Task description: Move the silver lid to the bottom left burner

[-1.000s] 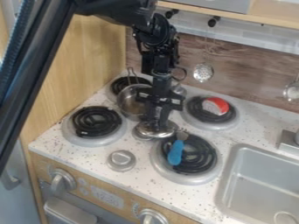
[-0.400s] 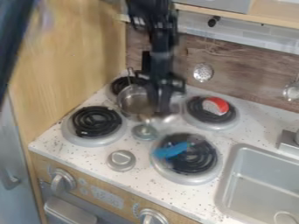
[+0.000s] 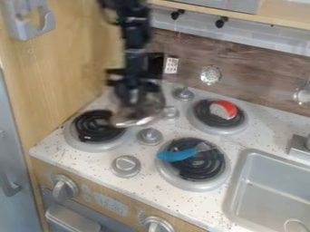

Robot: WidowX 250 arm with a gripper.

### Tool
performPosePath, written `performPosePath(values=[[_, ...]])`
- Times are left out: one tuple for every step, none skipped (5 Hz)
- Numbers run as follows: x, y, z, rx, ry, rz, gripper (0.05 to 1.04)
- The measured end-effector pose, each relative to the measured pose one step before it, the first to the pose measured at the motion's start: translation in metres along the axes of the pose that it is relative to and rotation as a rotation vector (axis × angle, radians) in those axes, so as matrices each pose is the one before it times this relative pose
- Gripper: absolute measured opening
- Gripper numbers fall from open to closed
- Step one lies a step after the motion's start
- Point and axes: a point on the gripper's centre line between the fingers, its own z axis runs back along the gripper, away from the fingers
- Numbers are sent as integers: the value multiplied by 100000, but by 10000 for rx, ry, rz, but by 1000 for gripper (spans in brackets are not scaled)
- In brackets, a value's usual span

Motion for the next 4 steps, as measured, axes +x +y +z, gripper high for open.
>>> performPosePath(values=[[-723, 1957, -1235, 465, -2, 470, 211], [485, 2436, -440, 322, -422, 618, 211], [661, 575, -416, 376, -638, 182, 211], [219, 28, -670, 200, -21, 22, 211]])
